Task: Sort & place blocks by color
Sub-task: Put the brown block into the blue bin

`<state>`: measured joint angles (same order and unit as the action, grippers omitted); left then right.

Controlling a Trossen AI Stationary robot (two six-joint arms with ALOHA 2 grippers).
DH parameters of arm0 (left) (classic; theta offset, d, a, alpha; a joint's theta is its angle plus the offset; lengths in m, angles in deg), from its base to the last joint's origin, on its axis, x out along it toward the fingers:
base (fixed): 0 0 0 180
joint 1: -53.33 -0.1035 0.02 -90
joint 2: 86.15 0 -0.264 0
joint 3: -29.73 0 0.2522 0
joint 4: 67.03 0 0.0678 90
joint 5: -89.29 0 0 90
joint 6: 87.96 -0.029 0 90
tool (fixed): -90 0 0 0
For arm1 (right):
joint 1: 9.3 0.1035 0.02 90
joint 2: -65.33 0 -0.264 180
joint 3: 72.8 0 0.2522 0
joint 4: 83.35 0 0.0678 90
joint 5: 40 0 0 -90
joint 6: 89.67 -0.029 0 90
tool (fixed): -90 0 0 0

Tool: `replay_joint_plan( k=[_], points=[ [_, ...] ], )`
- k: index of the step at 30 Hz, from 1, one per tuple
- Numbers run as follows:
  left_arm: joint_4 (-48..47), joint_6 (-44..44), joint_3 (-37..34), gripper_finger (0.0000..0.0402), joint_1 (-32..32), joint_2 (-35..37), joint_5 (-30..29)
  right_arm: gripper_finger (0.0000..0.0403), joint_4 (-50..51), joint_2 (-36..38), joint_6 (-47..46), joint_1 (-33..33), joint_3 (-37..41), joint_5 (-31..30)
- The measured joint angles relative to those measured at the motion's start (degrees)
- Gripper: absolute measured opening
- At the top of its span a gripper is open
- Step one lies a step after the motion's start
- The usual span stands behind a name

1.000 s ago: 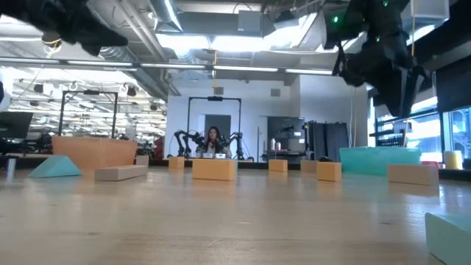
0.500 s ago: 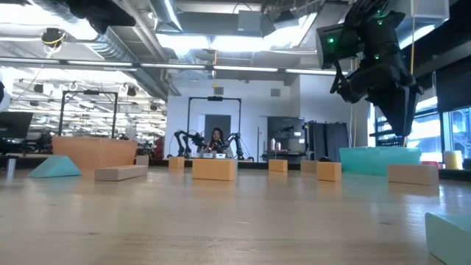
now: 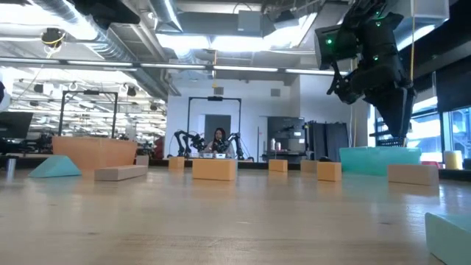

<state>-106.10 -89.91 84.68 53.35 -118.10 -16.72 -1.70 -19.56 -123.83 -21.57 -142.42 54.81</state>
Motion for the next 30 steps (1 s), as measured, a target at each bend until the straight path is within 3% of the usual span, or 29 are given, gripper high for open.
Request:
replay_joint_plan(
  k=[25, 30],
  points=[
    [-0.04, 0.33, 0.10, 0.0000, 0.01, -1.12, -0.45, 0.0198, -1.50, -13.38, -1.35, 0.00, 0.00, 0.87],
    [-1.19, -0.07, 3.74, 0.0000, -0.01, -4.17, -1.72, 0.0198, -3.86, -14.46, -1.35, 0.00, 0.00, 0.85]
  ],
)
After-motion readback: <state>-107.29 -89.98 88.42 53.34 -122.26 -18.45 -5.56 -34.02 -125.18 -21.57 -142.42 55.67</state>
